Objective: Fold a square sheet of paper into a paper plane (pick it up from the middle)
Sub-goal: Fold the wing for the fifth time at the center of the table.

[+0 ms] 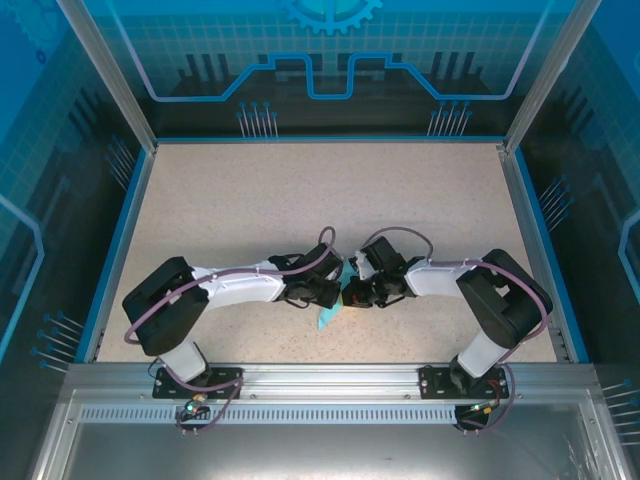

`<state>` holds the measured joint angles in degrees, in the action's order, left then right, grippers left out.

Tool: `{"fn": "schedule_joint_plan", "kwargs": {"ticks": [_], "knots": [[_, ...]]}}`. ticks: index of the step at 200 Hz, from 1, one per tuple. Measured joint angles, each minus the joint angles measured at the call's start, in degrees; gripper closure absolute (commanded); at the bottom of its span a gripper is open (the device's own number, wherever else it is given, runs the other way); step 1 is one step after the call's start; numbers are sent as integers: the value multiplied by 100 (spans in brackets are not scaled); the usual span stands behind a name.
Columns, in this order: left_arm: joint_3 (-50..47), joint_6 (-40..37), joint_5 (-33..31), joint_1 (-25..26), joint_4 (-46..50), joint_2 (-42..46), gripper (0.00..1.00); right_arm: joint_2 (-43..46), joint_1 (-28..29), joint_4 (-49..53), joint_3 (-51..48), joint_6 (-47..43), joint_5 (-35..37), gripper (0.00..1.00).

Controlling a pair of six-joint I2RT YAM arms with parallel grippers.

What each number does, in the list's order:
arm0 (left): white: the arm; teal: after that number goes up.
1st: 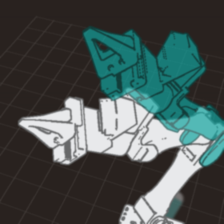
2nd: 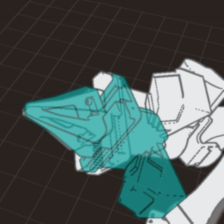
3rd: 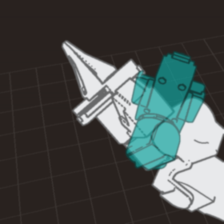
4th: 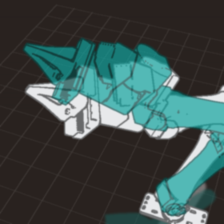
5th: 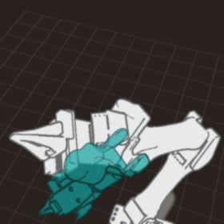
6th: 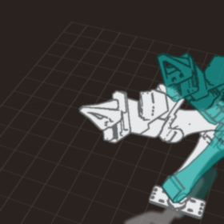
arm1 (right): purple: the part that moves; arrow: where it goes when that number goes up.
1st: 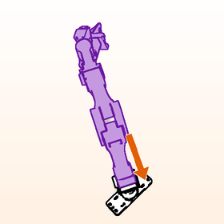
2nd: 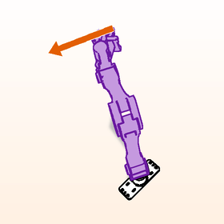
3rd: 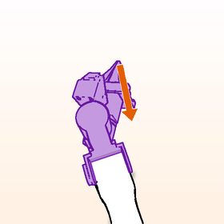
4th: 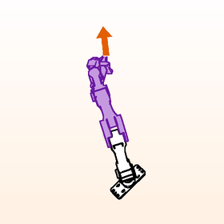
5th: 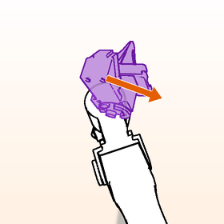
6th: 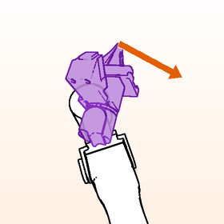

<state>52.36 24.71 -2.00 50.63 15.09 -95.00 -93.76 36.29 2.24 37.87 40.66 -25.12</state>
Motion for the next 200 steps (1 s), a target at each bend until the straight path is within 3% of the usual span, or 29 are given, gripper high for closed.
{"fn": "schedule_joint_plan", "kwargs": {"ticks": [80,200], "knots": [[66,-42,-118,96,50,-76,86,2,-127,-407,-227,48,-236,96],[37,350,197,96,-385,-181,85,9,-374,-1045,-603,286,-634,96]]}}
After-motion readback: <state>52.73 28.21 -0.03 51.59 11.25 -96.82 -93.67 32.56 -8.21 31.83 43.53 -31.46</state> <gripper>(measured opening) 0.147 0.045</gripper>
